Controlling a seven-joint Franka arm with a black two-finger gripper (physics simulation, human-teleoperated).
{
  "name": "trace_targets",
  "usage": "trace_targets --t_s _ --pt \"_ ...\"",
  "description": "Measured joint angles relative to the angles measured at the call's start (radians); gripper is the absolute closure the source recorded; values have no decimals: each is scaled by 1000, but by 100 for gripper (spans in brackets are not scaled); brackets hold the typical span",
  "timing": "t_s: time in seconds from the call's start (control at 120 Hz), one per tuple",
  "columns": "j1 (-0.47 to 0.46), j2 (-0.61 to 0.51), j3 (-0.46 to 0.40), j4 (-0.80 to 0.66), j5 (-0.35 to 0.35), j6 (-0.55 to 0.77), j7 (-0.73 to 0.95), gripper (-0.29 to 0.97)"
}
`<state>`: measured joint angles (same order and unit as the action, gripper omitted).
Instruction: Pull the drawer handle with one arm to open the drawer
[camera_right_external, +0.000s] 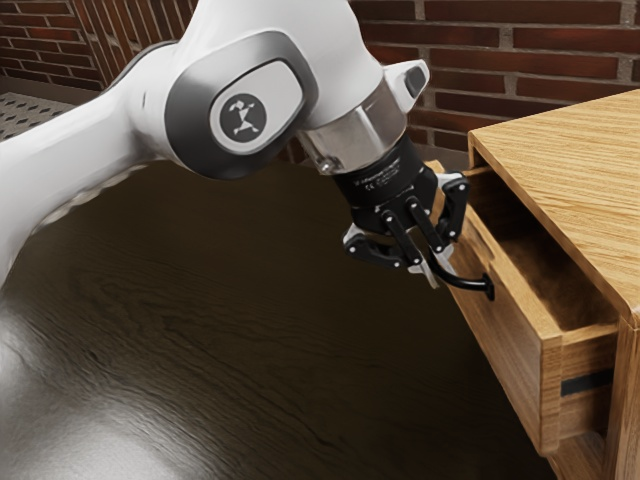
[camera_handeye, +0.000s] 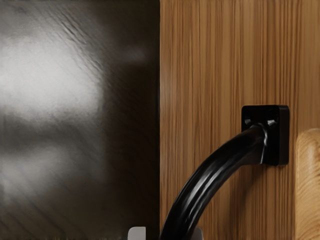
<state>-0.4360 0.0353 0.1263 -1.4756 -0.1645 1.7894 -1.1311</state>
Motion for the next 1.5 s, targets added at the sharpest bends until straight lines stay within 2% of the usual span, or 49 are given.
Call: trace_targets --t_s 0.125,0.142,0.292,0.533,0.767,1.5 --pt "-2 -27 7 -30 4 -10 -2 79" --pt "-42 -29 46 -33 4 -11 -2 79" --pt "1 -56 9 -64 7 -17 -4 79" --pt "19 -109 1 -115 14 -28 -6 79" --pt "2 -157 30 -167 15 -32 -7 79" --pt "24 -330 31 -341 24 -27 -10 79"
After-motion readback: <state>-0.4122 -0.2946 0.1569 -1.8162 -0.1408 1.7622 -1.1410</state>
